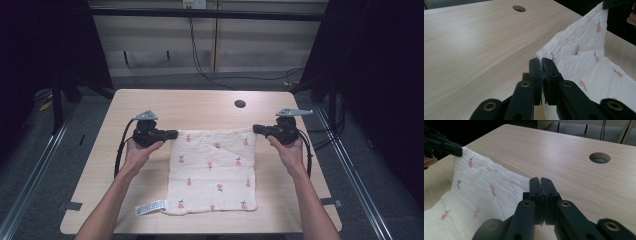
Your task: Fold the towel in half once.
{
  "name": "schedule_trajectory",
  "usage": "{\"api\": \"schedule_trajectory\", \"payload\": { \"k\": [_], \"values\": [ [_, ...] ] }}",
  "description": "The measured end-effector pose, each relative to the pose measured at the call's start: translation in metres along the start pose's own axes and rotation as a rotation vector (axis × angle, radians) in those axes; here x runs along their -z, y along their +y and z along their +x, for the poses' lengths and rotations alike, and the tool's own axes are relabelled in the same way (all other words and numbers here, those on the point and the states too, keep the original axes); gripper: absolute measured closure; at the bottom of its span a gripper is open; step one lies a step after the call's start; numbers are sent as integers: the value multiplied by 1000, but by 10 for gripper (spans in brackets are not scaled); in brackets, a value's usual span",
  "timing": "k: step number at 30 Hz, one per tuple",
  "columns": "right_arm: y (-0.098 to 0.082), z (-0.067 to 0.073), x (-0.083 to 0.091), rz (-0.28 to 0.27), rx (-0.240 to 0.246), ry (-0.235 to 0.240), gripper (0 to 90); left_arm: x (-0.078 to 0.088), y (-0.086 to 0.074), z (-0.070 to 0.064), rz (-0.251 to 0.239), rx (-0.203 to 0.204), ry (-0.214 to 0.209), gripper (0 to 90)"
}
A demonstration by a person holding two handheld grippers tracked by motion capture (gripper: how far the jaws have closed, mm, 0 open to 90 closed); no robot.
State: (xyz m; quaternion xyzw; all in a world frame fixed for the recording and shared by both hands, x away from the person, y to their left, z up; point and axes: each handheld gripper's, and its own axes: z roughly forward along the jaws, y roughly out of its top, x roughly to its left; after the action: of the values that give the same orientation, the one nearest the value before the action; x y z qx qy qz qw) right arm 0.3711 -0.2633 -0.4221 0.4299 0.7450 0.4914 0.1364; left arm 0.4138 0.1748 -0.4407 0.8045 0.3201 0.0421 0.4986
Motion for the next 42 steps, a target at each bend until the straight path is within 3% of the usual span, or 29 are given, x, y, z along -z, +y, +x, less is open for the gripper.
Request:
{"api": "schedule_trajectory", "payload": {
  "k": [9,17,20,23,31,37,40,42],
  "values": [
    [6,-1,8,-31,3,0,885,2,9,-4,-2,-27,10,867],
    [-8,2,15,-9,11,11,885,8,-2,-9,4,-33,-11,868],
    [-11,5,22,-20,11,26,885,16,1,-19,0,-71,-14,868],
    [-12,7,24,-16,17,26,885,18,1,-23,2,-83,-21,868],
    [-15,19,41,-12,50,29,885,27,-6,-36,23,-125,-29,867],
    [-22,28,44,23,81,27,885,28,-12,-41,28,-118,-46,867],
    [-29,34,50,44,91,32,885,37,-16,-48,46,-133,-28,867],
    [-31,37,54,51,94,37,885,41,-18,-51,59,-137,-39,867]
  ]
}}
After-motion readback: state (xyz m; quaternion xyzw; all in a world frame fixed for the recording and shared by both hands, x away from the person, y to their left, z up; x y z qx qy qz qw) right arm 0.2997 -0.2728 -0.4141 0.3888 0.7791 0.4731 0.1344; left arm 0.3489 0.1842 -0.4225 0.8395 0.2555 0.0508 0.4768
